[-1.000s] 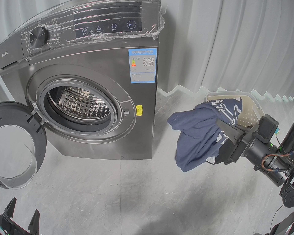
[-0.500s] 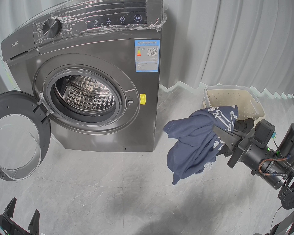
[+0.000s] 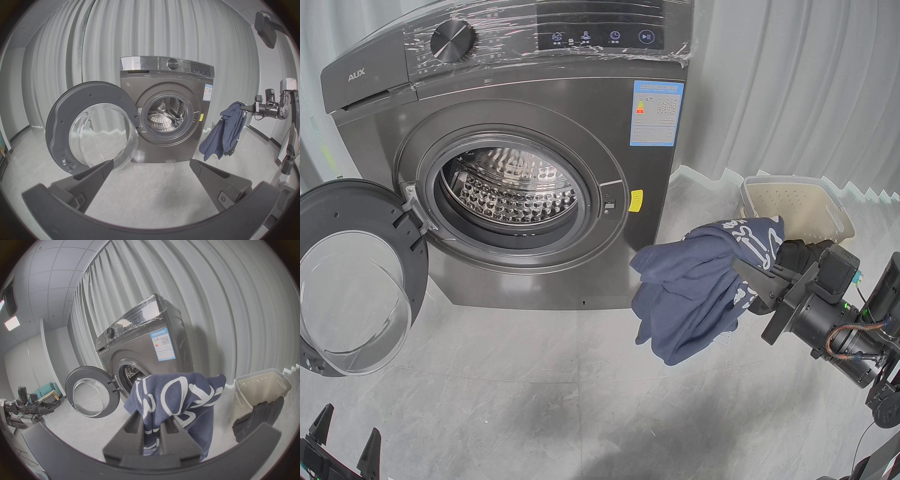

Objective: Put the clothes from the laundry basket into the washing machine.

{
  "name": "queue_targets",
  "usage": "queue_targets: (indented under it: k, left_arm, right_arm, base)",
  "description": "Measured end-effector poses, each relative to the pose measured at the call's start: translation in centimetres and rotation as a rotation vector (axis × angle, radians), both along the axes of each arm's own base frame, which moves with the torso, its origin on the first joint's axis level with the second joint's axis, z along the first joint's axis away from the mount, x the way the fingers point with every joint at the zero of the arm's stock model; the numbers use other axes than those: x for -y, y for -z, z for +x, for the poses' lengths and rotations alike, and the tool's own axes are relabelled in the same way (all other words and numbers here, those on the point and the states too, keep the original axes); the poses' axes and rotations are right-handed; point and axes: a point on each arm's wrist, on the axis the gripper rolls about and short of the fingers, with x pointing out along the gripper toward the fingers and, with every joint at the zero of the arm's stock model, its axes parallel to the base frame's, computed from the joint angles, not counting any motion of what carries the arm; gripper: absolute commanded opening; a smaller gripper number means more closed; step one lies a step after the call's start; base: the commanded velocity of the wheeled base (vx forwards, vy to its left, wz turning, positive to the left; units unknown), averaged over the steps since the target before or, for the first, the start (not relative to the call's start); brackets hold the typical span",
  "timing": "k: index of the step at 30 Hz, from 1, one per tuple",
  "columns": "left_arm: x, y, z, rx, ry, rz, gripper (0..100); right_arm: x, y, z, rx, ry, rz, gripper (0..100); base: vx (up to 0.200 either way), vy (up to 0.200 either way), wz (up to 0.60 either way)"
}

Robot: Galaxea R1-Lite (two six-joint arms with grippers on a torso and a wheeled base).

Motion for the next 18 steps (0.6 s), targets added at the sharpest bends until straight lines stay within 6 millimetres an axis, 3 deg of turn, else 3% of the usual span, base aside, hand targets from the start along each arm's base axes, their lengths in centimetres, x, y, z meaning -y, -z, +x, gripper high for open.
queue_targets:
  k: [2, 8, 14, 18]
  left_arm:
    - [0.00, 0.01, 0.00, -0.001, -0.001, 0.000, 100]
    - [0.00, 0.01, 0.00, -0.001, 0.000, -0.001, 100]
    - [0.00, 0.01, 0.00, -0.001, -0.001, -0.002, 100]
    - [0.00, 0.00, 0.00, 0.000, -0.001, -0.002, 100]
  right_arm:
    - [0.00, 0.00, 0.00, 0.000, 0.000, 0.000, 0]
    - [0.00, -0.01, 0.00, 0.001, 0.000, 0.001, 0]
    - [-0.01, 0.01, 0.00, 0.000, -0.001, 0.000, 0]
    - [-0.01, -0.02, -0.01, 0.001, -0.001, 0.001, 0]
  base:
    - [0.000, 0.200, 0.00]
    - [0.000, 0.000, 0.00]
    - [-0.200, 0.000, 0.00]
    - [0.000, 0.000, 0.00]
